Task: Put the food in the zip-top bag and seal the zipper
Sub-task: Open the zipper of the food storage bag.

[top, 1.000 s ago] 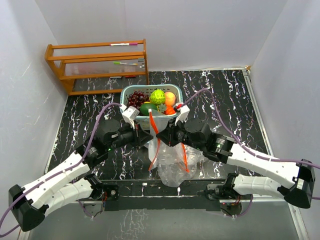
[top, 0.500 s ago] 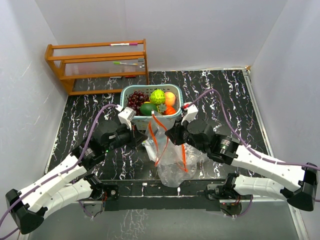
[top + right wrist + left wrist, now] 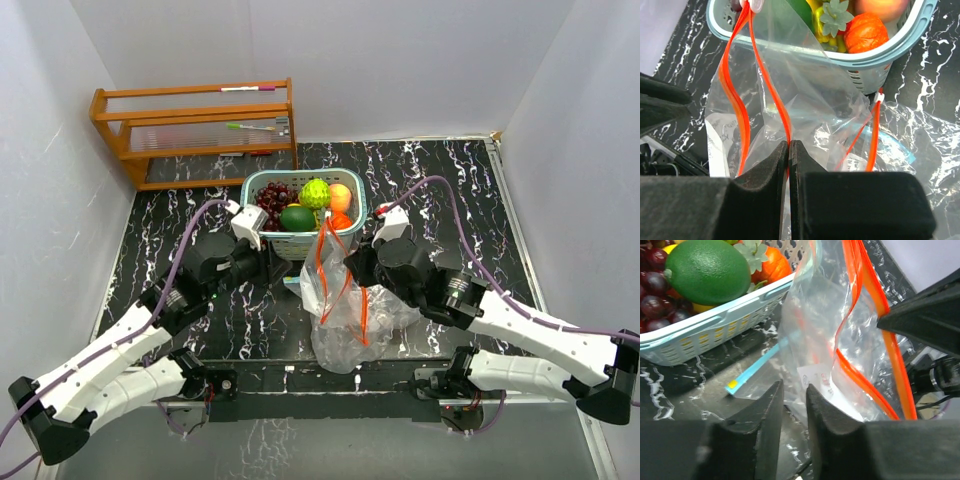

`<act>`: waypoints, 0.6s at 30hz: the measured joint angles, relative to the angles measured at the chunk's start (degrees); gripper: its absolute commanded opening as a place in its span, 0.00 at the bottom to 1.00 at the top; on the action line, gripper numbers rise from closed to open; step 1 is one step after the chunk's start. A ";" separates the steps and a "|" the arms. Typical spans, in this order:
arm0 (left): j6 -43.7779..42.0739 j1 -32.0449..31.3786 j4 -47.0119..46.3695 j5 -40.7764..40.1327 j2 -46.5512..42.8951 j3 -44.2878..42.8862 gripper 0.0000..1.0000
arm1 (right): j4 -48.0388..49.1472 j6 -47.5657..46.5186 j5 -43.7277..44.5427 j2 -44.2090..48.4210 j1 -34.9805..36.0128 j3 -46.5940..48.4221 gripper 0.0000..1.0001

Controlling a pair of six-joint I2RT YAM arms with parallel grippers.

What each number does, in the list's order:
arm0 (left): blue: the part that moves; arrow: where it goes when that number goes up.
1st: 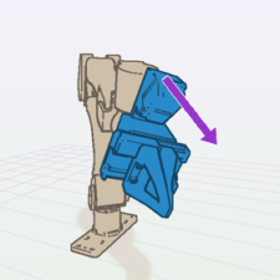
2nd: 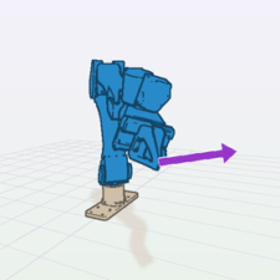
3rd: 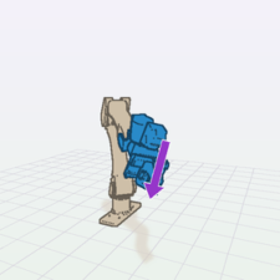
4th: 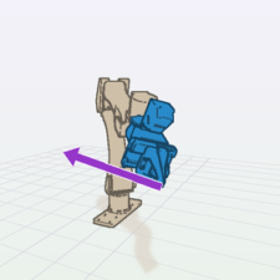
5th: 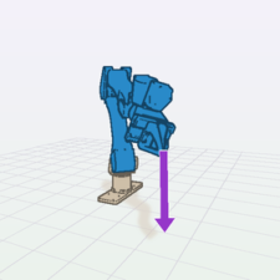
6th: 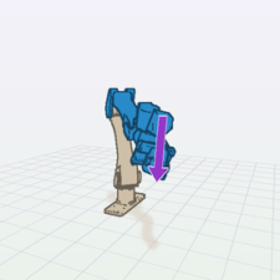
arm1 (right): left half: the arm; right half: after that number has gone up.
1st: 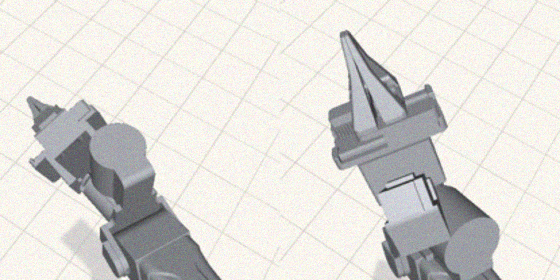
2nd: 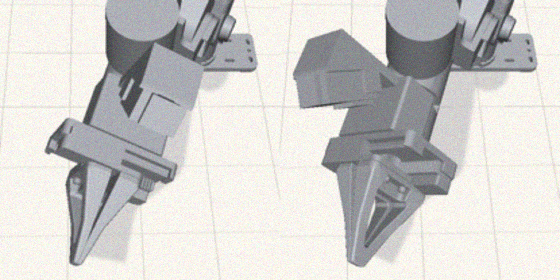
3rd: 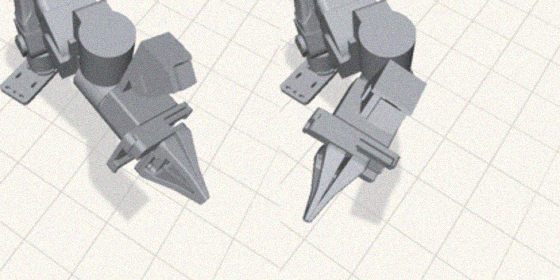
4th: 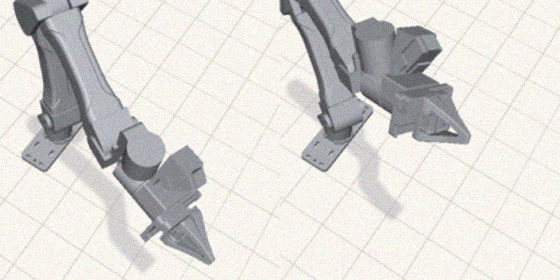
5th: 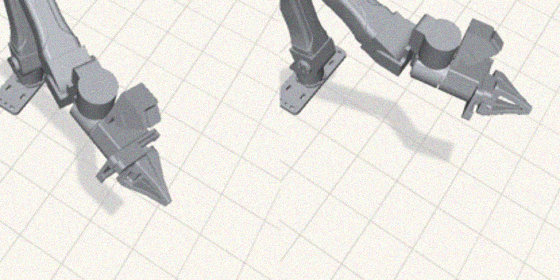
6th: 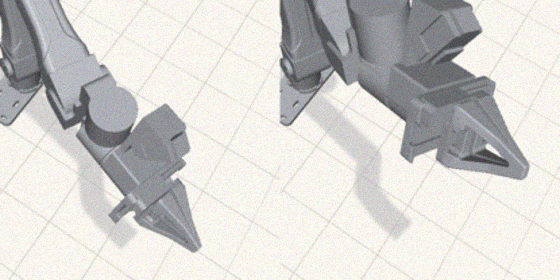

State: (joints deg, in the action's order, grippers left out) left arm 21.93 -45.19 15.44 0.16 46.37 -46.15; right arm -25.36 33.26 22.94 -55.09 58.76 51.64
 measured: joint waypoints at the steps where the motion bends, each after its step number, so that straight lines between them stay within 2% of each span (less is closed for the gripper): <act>1: 0.20 0.00 -0.83 0.66 0.39 -0.07 0.36 | 0.52 -0.17 -0.46 0.26 0.00 0.02 0.08; 4: 1.25 0.02 -3.87 3.76 1.36 -0.07 0.66 | 2.29 -0.55 -1.92 0.96 0.00 0.02 0.08; 5: 1.57 0.02 -5.20 5.03 1.75 -0.07 0.82 | 2.84 -0.68 -2.25 1.11 0.00 0.02 0.08; 6: 1.90 0.02 -6.40 6.21 2.23 -0.15 0.94 | 3.48 -0.90 -2.62 1.25 0.00 0.11 0.08; 7: 2.27 0.02 -7.54 7.43 2.80 -0.35 0.97 | 4.13 -1.22 -3.06 1.25 0.00 0.28 0.08; 11: 5.03 0.02 -11.41 12.02 5.18 -1.68 0.97 | 5.97 -1.95 -3.69 1.25 0.00 0.76 0.08; 14: 7.76 0.02 -13.99 14.67 6.19 -2.54 0.90 | 7.28 -2.27 -4.04 1.22 0.00 0.79 0.08; 16: 9.81 0.02 -15.41 15.72 6.43 -3.13 0.79 | 7.89 -2.47 -4.28 1.20 0.00 0.79 0.08; 18: 11.61 0.02 -16.59 16.00 6.43 -3.50 0.60 | 8.52 -2.60 -4.63 1.20 0.00 0.79 0.08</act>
State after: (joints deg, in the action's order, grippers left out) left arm 33.54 -45.17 -1.15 16.16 52.80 -49.65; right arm -16.84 30.65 18.31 -53.89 58.76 52.42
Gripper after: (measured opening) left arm 0.820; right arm 0.080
